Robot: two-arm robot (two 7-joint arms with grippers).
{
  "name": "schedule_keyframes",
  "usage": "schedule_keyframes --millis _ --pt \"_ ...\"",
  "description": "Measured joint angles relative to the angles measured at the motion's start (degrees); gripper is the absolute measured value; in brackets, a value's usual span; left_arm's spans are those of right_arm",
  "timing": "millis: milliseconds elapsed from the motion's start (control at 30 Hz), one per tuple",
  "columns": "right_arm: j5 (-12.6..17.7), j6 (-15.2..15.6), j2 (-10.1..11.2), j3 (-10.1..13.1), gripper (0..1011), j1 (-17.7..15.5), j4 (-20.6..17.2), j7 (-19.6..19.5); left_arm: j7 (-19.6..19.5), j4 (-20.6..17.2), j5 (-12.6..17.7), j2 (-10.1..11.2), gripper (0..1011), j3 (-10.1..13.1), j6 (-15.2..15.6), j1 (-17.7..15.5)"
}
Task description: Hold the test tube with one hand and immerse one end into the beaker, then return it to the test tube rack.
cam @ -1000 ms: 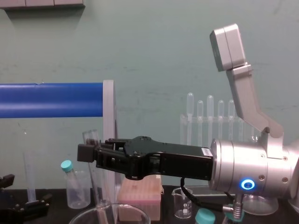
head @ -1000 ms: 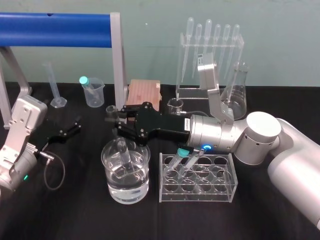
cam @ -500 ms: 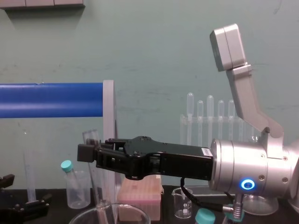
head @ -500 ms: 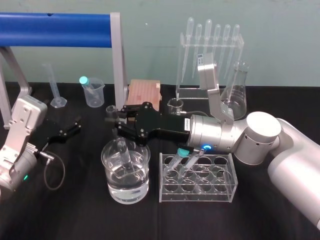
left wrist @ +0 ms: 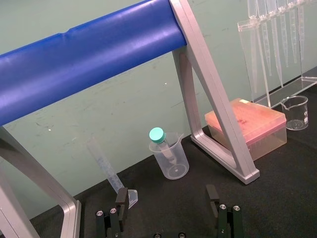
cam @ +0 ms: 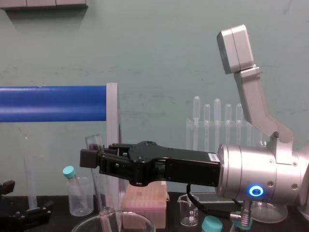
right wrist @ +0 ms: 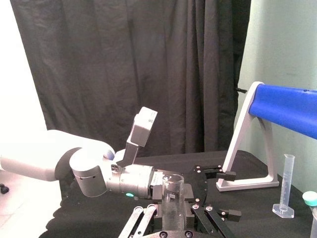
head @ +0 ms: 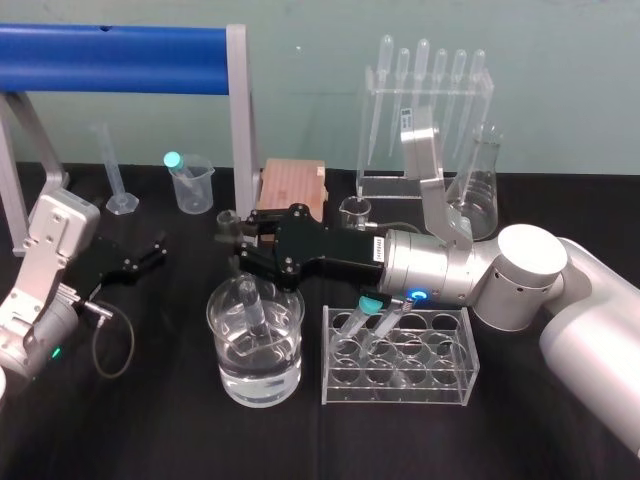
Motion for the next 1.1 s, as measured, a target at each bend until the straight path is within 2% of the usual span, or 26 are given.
schedule_keyframes --millis 1100 --pt "0.0 0.0 0.0 0.0 242 0.0 0.0 0.0 0.0 0.0 0.0 0.0 1000 0.0 0.0 0.0"
